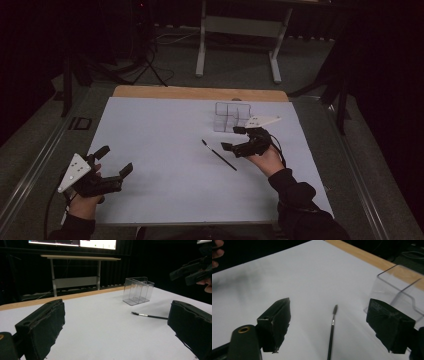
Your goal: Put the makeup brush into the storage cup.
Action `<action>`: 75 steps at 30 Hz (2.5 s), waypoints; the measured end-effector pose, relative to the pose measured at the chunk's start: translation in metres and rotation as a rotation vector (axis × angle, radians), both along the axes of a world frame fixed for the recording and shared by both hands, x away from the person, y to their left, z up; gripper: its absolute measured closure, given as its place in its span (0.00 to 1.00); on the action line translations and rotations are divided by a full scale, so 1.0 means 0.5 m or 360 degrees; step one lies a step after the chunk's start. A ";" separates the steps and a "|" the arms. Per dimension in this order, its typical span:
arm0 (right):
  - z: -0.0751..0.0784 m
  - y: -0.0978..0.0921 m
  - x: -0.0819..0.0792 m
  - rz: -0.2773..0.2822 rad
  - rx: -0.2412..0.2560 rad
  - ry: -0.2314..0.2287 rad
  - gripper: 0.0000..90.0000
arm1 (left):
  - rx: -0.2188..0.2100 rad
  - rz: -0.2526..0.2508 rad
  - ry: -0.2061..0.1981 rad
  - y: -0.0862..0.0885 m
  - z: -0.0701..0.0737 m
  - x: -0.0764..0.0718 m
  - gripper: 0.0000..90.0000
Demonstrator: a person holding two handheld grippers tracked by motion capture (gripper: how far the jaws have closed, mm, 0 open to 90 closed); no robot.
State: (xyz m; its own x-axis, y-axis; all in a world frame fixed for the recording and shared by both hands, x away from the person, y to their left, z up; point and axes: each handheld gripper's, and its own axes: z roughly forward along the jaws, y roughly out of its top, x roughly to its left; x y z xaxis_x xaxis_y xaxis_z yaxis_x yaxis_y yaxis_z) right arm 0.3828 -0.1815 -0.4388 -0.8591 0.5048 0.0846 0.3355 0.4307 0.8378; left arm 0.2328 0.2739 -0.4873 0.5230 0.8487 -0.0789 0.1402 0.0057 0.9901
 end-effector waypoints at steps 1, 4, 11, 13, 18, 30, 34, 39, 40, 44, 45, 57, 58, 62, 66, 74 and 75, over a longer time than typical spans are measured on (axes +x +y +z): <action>-0.004 0.003 0.001 0.0002 -0.0005 0.0004 0.24 | 0.0001 -0.0001 -0.0001 0.000 0.000 0.000 0.02; -0.015 0.011 0.007 0.0007 -0.0023 0.0018 0.27 | 0.0000 -0.0001 -0.0001 0.000 0.000 0.000 0.02; -0.040 0.029 0.019 0.0012 -0.0092 0.0054 0.37 | -0.0002 -0.0002 0.0001 0.001 0.000 0.000 0.02; -0.048 0.035 0.023 0.0015 -0.0121 0.0078 0.40 | 0.0001 -0.0002 0.0001 0.001 0.000 0.001 0.02; -0.063 0.044 0.029 0.0018 -0.0179 0.0106 0.45 | -0.0002 -0.0002 0.0002 0.001 0.000 0.000 0.02; -0.110 0.063 0.038 -0.0056 -0.0358 0.0262 0.64 | 0.0001 -0.0004 0.0005 0.000 0.000 0.000 0.02; -0.123 0.068 0.038 -0.0044 -0.0436 0.0310 0.68 | 0.0000 -0.0002 0.0004 0.001 0.000 0.000 0.02; -0.135 0.073 0.041 -0.0039 -0.0532 0.0344 0.76 | 0.0002 -0.0004 0.0006 0.001 -0.001 0.000 0.02; -0.135 0.073 0.041 -0.0039 -0.0532 0.0344 0.76 | 0.0002 -0.0004 0.0006 0.001 -0.001 0.000 0.02; -0.145 0.078 0.044 -0.0047 -0.0601 0.0379 0.80 | 0.0005 -0.0005 0.0005 0.001 -0.001 0.000 0.02; -0.147 0.079 0.045 -0.0050 -0.0616 0.0381 0.81 | 0.0003 -0.0006 0.0006 0.001 -0.001 0.000 0.02; -0.155 0.103 0.052 -0.0051 -0.0776 0.0418 0.86 | -0.0009 0.0005 0.0011 0.002 -0.001 0.000 0.02; -0.154 0.106 0.052 -0.0055 -0.0787 0.0411 0.86 | -0.0011 0.0005 0.0011 0.002 -0.001 0.000 0.02; -0.152 0.114 0.051 -0.0072 -0.0846 0.0403 0.88 | -0.0015 0.0009 0.0010 0.003 -0.001 0.000 0.02; -0.151 0.124 0.045 -0.0096 -0.0904 0.0370 0.88 | -0.0010 0.0011 0.0009 0.003 -0.001 0.000 0.02; -0.151 0.133 0.033 -0.0135 -0.0932 0.0342 0.95 | -0.0011 0.0007 0.0013 0.002 -0.001 0.000 0.02; -0.152 0.132 0.034 -0.0139 -0.0925 0.0346 0.95 | -0.0012 0.0008 0.0013 0.002 -0.001 0.001 0.02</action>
State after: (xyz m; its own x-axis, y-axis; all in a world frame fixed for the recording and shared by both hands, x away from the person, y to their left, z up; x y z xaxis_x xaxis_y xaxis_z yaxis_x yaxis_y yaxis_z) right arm 0.3999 -0.1154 -0.5146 -0.8067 0.5883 -0.0568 0.5264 0.7589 0.3835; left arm 0.2331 0.2750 -0.4879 0.5178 0.8508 -0.0898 0.1485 0.0140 0.9888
